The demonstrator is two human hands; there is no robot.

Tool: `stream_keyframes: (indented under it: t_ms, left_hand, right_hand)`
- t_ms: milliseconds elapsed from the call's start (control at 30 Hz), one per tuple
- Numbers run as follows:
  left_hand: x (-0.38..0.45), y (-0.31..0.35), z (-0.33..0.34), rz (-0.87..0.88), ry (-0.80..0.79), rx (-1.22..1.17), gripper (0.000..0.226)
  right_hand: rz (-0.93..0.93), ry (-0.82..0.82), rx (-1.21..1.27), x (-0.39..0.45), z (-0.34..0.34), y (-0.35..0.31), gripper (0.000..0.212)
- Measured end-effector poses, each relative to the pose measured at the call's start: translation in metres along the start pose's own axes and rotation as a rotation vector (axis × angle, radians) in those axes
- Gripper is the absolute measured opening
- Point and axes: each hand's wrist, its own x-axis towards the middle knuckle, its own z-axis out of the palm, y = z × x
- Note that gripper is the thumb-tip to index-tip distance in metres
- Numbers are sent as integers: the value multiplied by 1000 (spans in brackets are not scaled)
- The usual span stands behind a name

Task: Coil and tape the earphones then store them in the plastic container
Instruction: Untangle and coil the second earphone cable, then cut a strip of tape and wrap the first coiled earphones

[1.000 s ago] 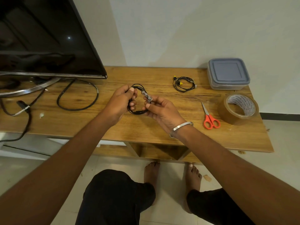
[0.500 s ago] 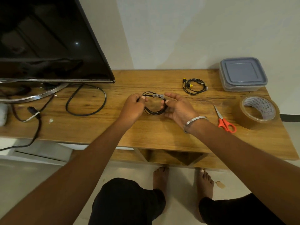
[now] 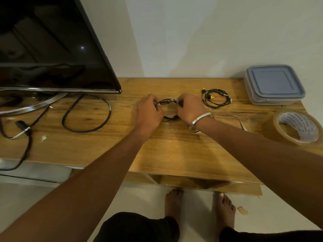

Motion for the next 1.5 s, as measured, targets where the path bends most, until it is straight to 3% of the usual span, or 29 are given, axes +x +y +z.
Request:
stream_keyframes:
  t_ms: [133, 500, 667, 1067, 1300, 1500]
  left_hand:
    - [2, -2, 2, -19, 14, 112, 18]
    - [5, 1, 1, -12, -6, 90, 22]
    - [-3, 5, -3, -14, 5, 138, 34]
    - [-57, 49, 10, 127, 27, 89, 31]
    - [-91, 100, 43, 274, -144, -121, 27]
    - [-110, 136, 81, 257, -343, -321, 41]
  right_hand:
    - [-38, 25, -76, 8, 6, 3, 26]
    - [-116, -29, -35, 3, -1, 8, 41]
    - [-148, -30, -77, -14, -8, 11, 44]
    - [-167, -23, -209, -68, -69, 43, 41]
    - [51, 125, -392, -101, -120, 95, 36]
    - [192, 165, -413, -125, -132, 137, 42]
